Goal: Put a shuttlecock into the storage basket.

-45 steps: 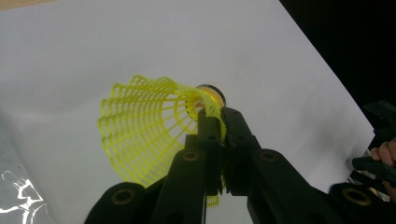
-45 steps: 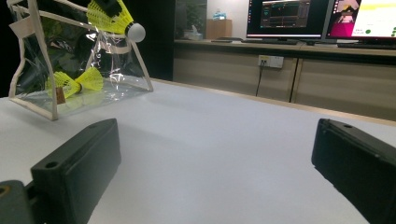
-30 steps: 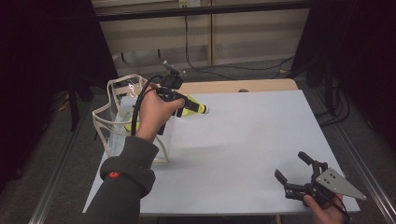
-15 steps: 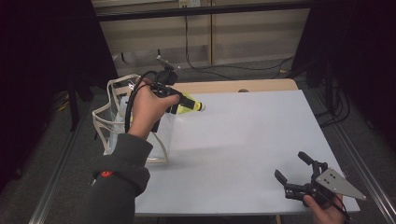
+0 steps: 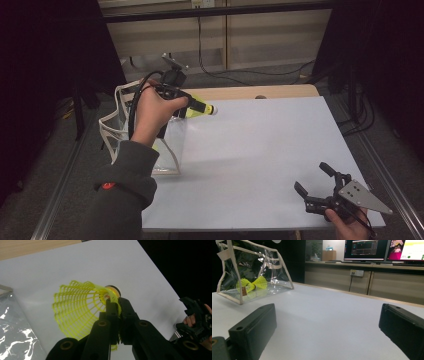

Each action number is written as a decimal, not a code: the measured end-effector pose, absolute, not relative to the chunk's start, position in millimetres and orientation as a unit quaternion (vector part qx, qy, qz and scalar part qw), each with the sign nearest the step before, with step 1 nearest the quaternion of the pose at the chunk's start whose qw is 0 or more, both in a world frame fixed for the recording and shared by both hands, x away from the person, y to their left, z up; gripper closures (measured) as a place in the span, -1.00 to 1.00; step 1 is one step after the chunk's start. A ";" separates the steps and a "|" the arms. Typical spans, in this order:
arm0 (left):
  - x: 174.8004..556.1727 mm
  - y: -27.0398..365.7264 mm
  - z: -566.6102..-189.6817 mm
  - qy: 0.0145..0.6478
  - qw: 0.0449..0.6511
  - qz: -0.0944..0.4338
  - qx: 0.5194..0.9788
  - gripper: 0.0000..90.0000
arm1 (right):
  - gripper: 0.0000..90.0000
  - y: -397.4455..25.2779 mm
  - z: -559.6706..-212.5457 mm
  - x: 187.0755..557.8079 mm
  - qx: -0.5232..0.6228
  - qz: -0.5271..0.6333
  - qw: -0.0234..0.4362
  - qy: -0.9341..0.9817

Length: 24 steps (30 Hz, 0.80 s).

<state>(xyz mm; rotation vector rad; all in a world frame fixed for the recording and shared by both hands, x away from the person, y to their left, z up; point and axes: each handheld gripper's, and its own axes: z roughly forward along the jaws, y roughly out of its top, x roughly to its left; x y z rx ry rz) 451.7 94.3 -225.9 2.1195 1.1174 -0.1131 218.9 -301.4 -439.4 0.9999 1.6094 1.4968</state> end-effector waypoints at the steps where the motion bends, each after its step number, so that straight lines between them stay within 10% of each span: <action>1: 451.9 95.2 -224.9 0.433 0.362 -0.044 0.824 0.94 | -0.97 -301.3 -439.4 218.8 0.387 0.579 0.355 0.623; 24: 450.8 116.3 -204.1 0.442 0.369 -0.026 0.818 0.95 | -0.97 -301.5 -439.1 218.5 0.388 0.579 0.355 0.622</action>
